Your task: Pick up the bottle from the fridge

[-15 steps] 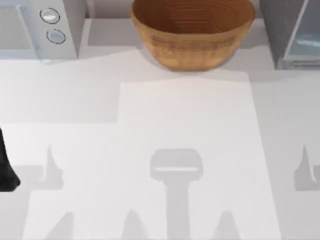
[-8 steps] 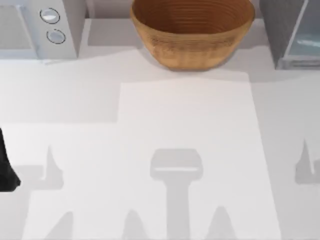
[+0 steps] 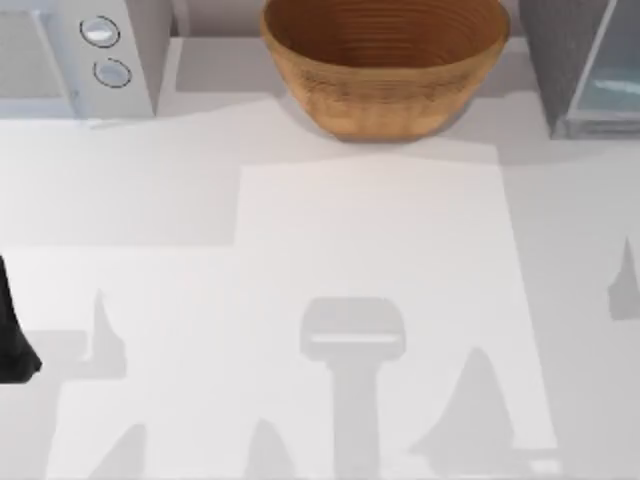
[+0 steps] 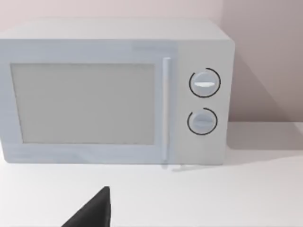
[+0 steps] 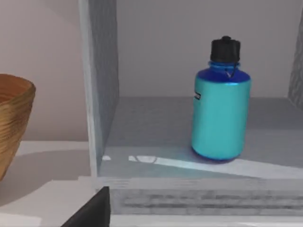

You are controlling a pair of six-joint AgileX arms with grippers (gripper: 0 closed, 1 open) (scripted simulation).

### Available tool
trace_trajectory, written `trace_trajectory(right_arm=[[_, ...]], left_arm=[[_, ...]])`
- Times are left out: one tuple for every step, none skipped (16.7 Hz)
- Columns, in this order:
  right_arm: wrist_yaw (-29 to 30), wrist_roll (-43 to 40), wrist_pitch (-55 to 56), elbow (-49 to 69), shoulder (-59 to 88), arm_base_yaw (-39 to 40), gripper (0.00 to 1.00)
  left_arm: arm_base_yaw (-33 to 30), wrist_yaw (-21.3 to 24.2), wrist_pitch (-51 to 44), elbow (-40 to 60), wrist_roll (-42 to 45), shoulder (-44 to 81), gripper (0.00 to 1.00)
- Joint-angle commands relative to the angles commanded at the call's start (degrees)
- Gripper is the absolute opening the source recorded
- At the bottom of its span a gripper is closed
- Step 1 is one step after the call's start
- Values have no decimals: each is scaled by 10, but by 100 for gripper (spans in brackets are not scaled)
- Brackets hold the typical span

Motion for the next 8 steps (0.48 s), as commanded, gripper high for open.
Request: trace_trajectory(right_arm=[[-16,1,49,4,61,-16,100],[-31,2,97,7,121,-32,100],[-46,3,143,11,178,-47,100],[-60,3,187,15,232,-62,100],[-74,4,229,19,281,-76,100],[-87,4,269,24,325,-90,100],[-99,5,307,29,365,-102,100],[-110,5,343,34,402,-114,100]], left_arm=[[0,0,0,0,0,0,100],[0,0,0,0,0,0,100],[0,0,0,0,0,0,100],[0,0,0,0,0,0,100],[0,0,0,0,0,0,100],[0,0,0,0,0,0,100],[0,0,0,0,0,0,100],[0,0,0,0,0,0,100]])
